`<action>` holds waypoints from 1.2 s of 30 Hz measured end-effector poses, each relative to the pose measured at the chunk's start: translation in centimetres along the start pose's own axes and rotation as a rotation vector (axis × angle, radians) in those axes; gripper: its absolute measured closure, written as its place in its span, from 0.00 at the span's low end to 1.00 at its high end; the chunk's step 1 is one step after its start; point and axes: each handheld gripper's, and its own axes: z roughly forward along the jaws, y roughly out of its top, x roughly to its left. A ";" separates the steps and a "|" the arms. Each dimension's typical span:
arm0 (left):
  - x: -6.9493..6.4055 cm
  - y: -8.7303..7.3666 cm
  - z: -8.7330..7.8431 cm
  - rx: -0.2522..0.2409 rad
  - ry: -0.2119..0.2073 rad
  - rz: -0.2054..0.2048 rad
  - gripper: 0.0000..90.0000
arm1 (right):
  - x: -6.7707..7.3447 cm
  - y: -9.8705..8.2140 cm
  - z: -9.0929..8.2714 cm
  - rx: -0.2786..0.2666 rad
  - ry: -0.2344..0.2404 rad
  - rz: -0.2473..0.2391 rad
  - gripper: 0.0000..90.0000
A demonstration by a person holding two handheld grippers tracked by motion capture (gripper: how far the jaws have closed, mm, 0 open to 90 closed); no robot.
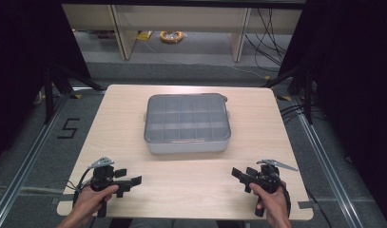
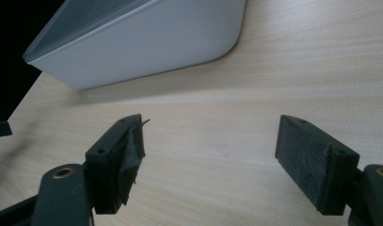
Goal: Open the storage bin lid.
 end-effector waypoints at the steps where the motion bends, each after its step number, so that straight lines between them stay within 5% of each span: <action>1: 0.0 0.1 0.0 -0.003 -0.002 -0.003 0.17 | 0.1 0.2 0.0 0.002 0.015 0.009 0.28; 6: 0.0 0.7 0.2 -0.020 0.005 -0.007 0.17 | 0.0 1.0 0.3 -0.020 0.010 -0.007 0.28; 7: 0.0 0.8 0.3 -0.021 -0.001 -0.007 0.17 | 0.4 1.2 0.0 -0.007 0.020 0.037 0.28; 9: 0.1 1.0 0.4 -0.009 -0.003 0.000 0.17 | 0.2 1.7 0.0 -0.020 0.039 0.016 0.28; 10: 0.0 1.1 0.4 -0.015 -0.005 -0.007 0.17 | 0.6 1.8 0.0 -0.018 0.031 0.068 0.28; 11: 0.1 1.3 0.5 -0.014 -0.007 -0.009 0.17 | 0.1 2.1 0.1 -0.032 0.041 0.010 0.28; 16: 0.3 2.1 0.5 -0.033 -0.011 -0.021 0.17 | 0.1 3.1 0.3 -0.038 0.047 0.028 0.29; 17: 0.3 2.3 0.5 -0.035 -0.011 -0.020 0.17 | 0.5 3.3 0.3 -0.030 0.050 0.071 0.29; 18: 0.4 2.5 0.5 -0.039 -0.011 -0.017 0.17 | 0.1 3.5 0.4 -0.035 0.052 0.019 0.29; 25: 0.6 4.1 0.6 -0.066 -0.013 -0.030 0.20 | 0.7 5.2 0.8 -0.059 0.069 0.071 0.30; 26: 0.7 4.3 0.6 -0.069 -0.008 -0.032 0.21 | 0.4 5.5 1.0 -0.074 0.069 0.029 0.30; 36: 1.5 6.8 1.7 -0.104 -0.013 -0.061 0.31 | 0.1 8.1 1.7 -0.092 0.051 0.056 0.33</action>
